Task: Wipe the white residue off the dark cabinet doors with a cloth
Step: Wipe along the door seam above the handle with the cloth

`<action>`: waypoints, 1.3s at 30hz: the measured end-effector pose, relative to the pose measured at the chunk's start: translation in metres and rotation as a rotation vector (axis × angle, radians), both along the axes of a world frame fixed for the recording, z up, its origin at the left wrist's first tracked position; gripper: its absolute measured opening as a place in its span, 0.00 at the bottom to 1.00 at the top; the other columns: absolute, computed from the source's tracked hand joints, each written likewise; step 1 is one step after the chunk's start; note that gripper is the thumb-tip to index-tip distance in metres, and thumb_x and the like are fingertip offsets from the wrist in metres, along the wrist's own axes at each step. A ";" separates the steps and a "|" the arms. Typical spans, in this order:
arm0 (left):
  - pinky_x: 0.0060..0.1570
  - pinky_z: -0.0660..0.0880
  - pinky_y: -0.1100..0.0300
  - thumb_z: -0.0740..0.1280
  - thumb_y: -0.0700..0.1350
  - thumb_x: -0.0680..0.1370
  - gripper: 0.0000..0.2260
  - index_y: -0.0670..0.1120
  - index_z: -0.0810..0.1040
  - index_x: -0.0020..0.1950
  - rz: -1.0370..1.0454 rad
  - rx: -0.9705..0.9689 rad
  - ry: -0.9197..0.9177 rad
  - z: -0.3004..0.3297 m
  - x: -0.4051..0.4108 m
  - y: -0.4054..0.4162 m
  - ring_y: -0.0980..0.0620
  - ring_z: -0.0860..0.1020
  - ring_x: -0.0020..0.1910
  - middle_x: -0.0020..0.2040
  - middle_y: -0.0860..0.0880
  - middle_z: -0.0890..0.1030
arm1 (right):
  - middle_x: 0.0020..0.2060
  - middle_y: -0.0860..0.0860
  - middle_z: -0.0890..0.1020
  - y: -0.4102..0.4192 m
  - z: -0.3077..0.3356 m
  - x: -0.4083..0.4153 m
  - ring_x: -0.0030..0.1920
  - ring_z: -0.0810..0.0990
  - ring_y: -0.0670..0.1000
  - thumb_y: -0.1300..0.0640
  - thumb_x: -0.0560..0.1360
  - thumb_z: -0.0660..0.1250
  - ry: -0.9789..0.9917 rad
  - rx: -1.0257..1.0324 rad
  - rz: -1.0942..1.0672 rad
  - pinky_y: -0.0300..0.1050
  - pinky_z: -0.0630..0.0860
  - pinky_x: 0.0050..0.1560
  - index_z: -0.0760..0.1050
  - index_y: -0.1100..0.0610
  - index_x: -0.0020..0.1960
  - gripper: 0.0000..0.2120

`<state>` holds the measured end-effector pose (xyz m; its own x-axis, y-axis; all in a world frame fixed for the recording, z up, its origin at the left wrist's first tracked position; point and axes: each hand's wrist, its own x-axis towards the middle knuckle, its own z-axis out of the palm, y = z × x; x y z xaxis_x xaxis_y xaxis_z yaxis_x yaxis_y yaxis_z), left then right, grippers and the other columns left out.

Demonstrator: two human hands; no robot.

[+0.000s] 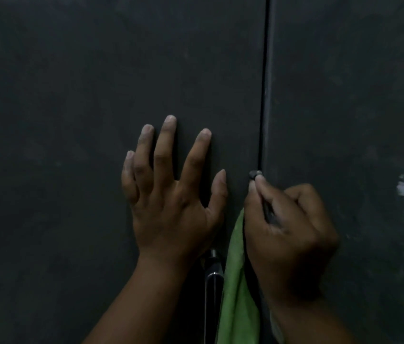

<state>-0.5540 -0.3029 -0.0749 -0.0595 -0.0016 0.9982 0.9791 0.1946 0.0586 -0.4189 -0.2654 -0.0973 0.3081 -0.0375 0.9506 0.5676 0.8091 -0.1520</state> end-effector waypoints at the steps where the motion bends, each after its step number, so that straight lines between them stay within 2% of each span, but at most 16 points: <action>1: 0.78 0.56 0.39 0.63 0.61 0.82 0.26 0.55 0.71 0.79 0.001 -0.004 0.002 0.000 0.000 -0.001 0.40 0.59 0.82 0.82 0.44 0.64 | 0.33 0.52 0.74 0.000 0.011 -0.002 0.30 0.69 0.49 0.60 0.80 0.73 0.005 0.003 0.001 0.41 0.66 0.31 0.87 0.61 0.48 0.06; 4: 0.78 0.56 0.38 0.63 0.61 0.81 0.26 0.55 0.71 0.79 -0.007 -0.020 0.008 0.000 0.000 -0.002 0.40 0.59 0.82 0.82 0.43 0.64 | 0.37 0.52 0.75 0.002 0.050 -0.007 0.33 0.69 0.46 0.59 0.80 0.72 0.044 -0.011 0.030 0.34 0.62 0.33 0.86 0.61 0.48 0.06; 8: 0.77 0.57 0.37 0.64 0.61 0.81 0.26 0.55 0.71 0.79 -0.008 -0.019 0.008 0.000 0.000 -0.004 0.40 0.59 0.82 0.82 0.43 0.64 | 0.38 0.51 0.74 0.004 0.069 -0.010 0.34 0.71 0.47 0.58 0.81 0.71 0.087 -0.021 0.052 0.32 0.63 0.34 0.86 0.60 0.49 0.07; 12: 0.77 0.57 0.37 0.63 0.61 0.81 0.26 0.54 0.72 0.78 -0.010 -0.021 0.006 0.000 0.000 -0.004 0.39 0.60 0.82 0.81 0.43 0.64 | 0.36 0.50 0.72 0.004 0.030 -0.005 0.33 0.68 0.47 0.57 0.81 0.72 0.059 -0.011 0.045 0.38 0.65 0.34 0.87 0.58 0.53 0.07; 17: 0.77 0.57 0.37 0.63 0.61 0.82 0.26 0.54 0.72 0.78 -0.006 -0.017 0.001 0.000 0.001 -0.004 0.39 0.60 0.82 0.82 0.43 0.64 | 0.36 0.50 0.73 0.001 -0.009 -0.003 0.32 0.68 0.46 0.58 0.80 0.72 0.011 -0.044 0.055 0.34 0.64 0.36 0.86 0.60 0.55 0.07; 23: 0.77 0.57 0.37 0.62 0.61 0.82 0.26 0.56 0.70 0.79 0.001 -0.029 0.004 -0.002 0.000 -0.002 0.40 0.58 0.82 0.82 0.44 0.62 | 0.38 0.49 0.71 0.000 0.064 -0.012 0.34 0.68 0.47 0.58 0.80 0.72 0.093 -0.032 0.073 0.33 0.59 0.34 0.86 0.60 0.50 0.06; 25: 0.78 0.55 0.37 0.62 0.61 0.82 0.27 0.57 0.68 0.80 0.007 -0.043 0.005 -0.001 0.000 -0.003 0.40 0.57 0.83 0.83 0.44 0.61 | 0.40 0.48 0.71 0.000 0.083 -0.013 0.35 0.68 0.45 0.56 0.81 0.71 0.100 -0.062 0.081 0.29 0.60 0.33 0.86 0.58 0.51 0.07; 27: 0.78 0.54 0.39 0.61 0.62 0.82 0.27 0.58 0.67 0.81 0.010 -0.053 -0.001 0.000 0.001 -0.003 0.40 0.56 0.83 0.84 0.44 0.60 | 0.40 0.49 0.74 -0.001 0.083 -0.011 0.36 0.70 0.44 0.55 0.81 0.71 0.093 -0.087 0.087 0.31 0.61 0.33 0.86 0.57 0.53 0.08; 31: 0.79 0.53 0.40 0.60 0.62 0.83 0.27 0.59 0.64 0.82 0.022 -0.057 -0.005 -0.001 0.002 -0.004 0.41 0.56 0.83 0.84 0.43 0.57 | 0.37 0.50 0.72 -0.005 0.030 -0.005 0.34 0.68 0.47 0.56 0.81 0.71 0.022 -0.119 0.083 0.35 0.60 0.34 0.87 0.58 0.51 0.07; 35: 0.78 0.53 0.39 0.60 0.62 0.84 0.27 0.59 0.63 0.82 0.020 -0.075 -0.005 0.000 0.002 -0.005 0.41 0.55 0.83 0.84 0.43 0.56 | 0.34 0.49 0.72 -0.010 -0.052 0.003 0.30 0.69 0.50 0.58 0.80 0.73 -0.076 -0.153 0.046 0.47 0.69 0.31 0.87 0.57 0.50 0.05; 39: 0.78 0.51 0.37 0.59 0.63 0.83 0.26 0.61 0.65 0.81 -0.006 -0.091 -0.041 0.002 0.009 -0.005 0.40 0.53 0.83 0.84 0.44 0.56 | 0.33 0.51 0.77 -0.006 -0.089 0.011 0.29 0.75 0.51 0.63 0.75 0.77 -0.122 -0.090 0.025 0.49 0.76 0.30 0.87 0.58 0.52 0.06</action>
<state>-0.5454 -0.3083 -0.0727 -0.0999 0.0893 0.9910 0.9774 0.1955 0.0809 -0.4081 -0.2719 -0.1866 0.1895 0.0560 0.9803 0.5661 0.8095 -0.1557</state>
